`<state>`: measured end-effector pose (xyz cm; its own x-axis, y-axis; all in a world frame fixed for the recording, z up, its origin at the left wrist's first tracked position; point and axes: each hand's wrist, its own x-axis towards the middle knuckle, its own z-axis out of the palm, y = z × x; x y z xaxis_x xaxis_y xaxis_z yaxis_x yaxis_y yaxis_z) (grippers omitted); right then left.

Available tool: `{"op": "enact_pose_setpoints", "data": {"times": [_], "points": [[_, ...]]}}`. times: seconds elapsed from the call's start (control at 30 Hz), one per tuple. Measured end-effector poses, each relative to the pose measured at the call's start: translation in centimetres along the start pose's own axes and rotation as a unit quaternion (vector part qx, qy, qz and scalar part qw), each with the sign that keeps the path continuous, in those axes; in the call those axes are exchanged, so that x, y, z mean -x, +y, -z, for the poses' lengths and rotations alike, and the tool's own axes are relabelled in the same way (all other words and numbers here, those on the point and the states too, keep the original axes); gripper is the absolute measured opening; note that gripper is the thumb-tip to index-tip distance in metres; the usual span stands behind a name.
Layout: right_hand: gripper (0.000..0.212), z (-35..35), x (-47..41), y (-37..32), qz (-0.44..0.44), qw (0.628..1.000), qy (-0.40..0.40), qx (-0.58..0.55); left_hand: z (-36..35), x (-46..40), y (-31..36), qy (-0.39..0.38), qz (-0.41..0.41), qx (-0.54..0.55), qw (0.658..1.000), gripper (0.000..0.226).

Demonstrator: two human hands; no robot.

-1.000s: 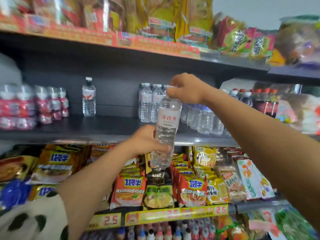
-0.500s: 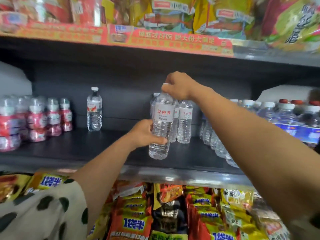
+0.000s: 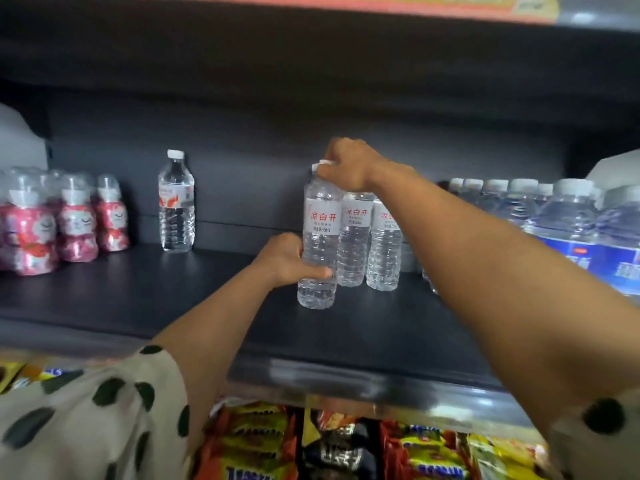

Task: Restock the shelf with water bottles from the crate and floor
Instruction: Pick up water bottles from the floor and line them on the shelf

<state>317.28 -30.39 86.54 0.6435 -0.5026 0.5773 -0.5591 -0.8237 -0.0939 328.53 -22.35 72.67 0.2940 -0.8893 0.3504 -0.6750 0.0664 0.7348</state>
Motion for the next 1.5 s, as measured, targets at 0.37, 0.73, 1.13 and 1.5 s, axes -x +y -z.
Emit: {"op": "enact_pose_setpoints", "data": {"times": [0.37,0.73,1.13,1.5], "points": [[0.037,-1.1,-2.7,1.2,0.010,0.999,-0.033,0.025,-0.3,-2.7,-1.3,0.022,0.021,-0.027,0.999,0.031],[0.048,-0.4,-1.7,0.5,-0.006,0.999,-0.030,0.017,-0.3,-2.2,-0.8,0.012,0.024,-0.018,0.999,0.033],[0.042,3.6,11.4,-2.1,-0.032,0.987,-0.074,0.138,1.3,6.8,4.9,0.040,-0.012,-0.099,0.994,0.040],[0.047,-0.5,38.7,-4.3,-0.124,0.964,-0.207,0.108,-7.9,26.2,5.0,-0.158,-0.083,-0.292,0.939,0.044]]}}
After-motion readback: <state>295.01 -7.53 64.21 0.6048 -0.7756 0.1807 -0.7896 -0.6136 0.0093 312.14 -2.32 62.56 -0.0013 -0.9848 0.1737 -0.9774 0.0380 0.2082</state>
